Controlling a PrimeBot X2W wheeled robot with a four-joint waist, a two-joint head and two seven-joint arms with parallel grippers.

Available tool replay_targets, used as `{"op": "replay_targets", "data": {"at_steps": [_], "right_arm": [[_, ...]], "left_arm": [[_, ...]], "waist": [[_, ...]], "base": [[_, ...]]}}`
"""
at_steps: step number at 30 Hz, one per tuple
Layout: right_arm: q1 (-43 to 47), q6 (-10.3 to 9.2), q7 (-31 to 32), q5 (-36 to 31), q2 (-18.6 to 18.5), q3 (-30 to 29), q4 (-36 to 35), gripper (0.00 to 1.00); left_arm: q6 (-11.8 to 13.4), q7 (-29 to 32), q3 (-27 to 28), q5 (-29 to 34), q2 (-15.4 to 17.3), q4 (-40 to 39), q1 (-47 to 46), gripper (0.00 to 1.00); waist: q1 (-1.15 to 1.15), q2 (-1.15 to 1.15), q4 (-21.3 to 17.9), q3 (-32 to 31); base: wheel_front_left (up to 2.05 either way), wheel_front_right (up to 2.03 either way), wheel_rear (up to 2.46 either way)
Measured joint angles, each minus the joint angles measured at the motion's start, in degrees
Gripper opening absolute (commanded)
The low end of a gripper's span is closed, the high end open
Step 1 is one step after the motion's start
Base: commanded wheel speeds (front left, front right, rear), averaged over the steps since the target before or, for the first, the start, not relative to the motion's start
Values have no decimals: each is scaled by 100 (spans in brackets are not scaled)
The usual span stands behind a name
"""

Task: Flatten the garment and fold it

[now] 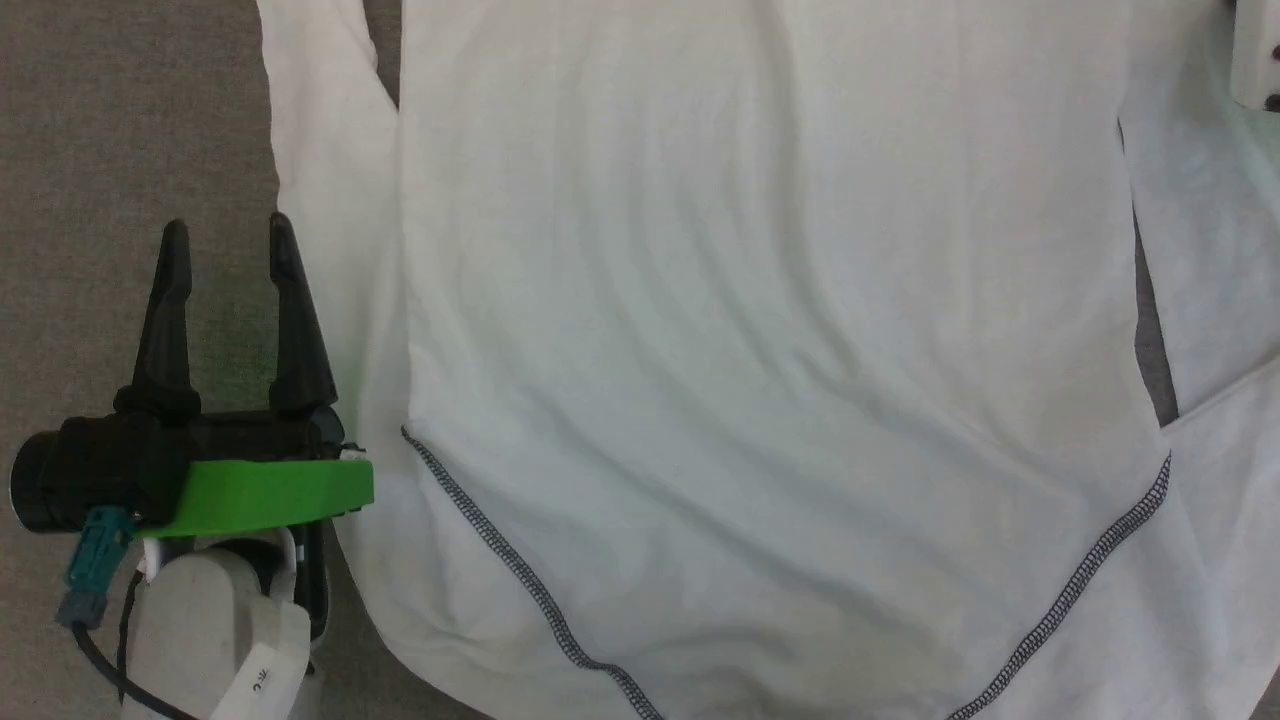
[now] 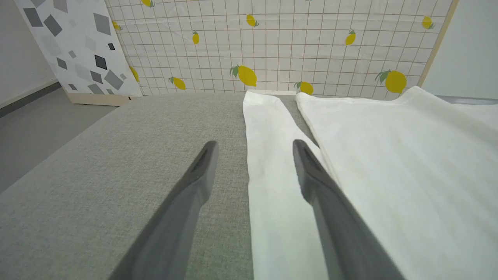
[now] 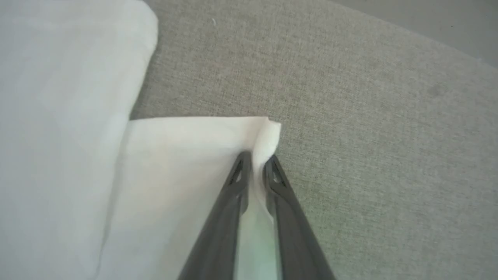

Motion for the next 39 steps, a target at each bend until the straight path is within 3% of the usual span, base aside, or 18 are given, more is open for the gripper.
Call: {"op": "replay_targets", "data": {"at_steps": [6,13,18,22,31,39], "right_arm": [[708,0,-511,557,-219,-592,-285,0],[2169,0,-693,827,-809,-2076,-700,0],[3064,0,-788,777,-848,-3194,-862,0],[3478,0,-821,653,-838,-3572,-1004,0],[4481,0,-700,798,-815,-3279,-2183,0],[5118,0,-356,1604,-561,-1596,-4106,0]], "left_arm": [[-4,0,125,18,-62,81,26,100],[0,-1,322,23,-138,127,496,100],[1,-1,397,22,-156,115,820,100],[5,-1,433,21,-170,100,982,100],[96,-1,471,4,-200,93,1392,100],[158,-1,526,-37,-214,44,1706,100]], "waist": [[0,0,-26,-318],[-1,0,-167,-1005],[-1,0,-321,-1512],[-1,0,-443,-1847],[-1,0,-636,-2555],[-1,0,-733,-2990]], "base": [[0,0,0],[0,0,0],[0,0,0],[0,0,0],[0,0,0],[0,0,0]]}}
